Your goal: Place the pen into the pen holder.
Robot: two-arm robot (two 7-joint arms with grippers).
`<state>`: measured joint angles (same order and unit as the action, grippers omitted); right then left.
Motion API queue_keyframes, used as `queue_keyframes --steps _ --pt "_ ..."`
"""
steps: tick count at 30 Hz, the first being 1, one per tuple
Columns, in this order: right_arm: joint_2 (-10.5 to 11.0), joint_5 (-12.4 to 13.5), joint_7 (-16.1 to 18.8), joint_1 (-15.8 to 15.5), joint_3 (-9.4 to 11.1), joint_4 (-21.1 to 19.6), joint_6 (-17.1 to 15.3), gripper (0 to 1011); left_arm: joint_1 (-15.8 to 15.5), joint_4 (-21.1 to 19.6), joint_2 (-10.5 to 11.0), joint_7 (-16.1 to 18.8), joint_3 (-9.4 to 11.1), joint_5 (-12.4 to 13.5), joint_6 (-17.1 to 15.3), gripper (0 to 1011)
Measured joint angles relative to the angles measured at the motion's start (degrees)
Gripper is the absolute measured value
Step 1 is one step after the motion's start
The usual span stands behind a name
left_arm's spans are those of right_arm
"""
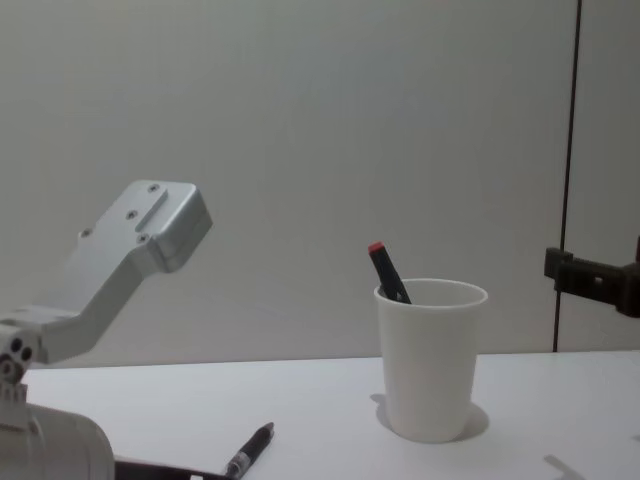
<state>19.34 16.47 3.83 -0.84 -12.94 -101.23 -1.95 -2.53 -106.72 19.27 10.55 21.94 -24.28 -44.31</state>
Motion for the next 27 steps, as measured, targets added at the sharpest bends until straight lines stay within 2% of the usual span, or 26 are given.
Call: queue_keyframes --steps 7,9,11,14,18,27 --pt "0.0 0.0 0.0 0.0 0.0 0.0 0.0 1001 0.0 0.0 0.0 -0.1 0.0 0.0 0.2 485" --pt "0.0 0.0 0.0 0.0 0.0 0.0 0.0 1001 0.0 0.0 0.0 -0.1 0.0 0.0 0.2 417" --pt "0.0 0.0 0.0 0.0 0.0 0.0 0.0 1001 0.1 0.0 -0.1 -0.1 -0.1 0.0 0.2 400" --pt "0.0 0.0 0.0 0.0 0.0 0.0 0.0 1001 0.1 0.0 -0.1 -0.1 -0.1 0.0 0.3 278" --pt "0.0 0.0 0.0 0.0 0.0 0.0 0.0 1001 0.1 0.0 -0.1 -0.2 -0.1 0.0 0.3 173" --pt "0.0 0.0 0.0 0.0 0.0 0.0 0.0 1001 0.1 0.0 -0.1 -0.3 -0.1 0.0 0.4 156"
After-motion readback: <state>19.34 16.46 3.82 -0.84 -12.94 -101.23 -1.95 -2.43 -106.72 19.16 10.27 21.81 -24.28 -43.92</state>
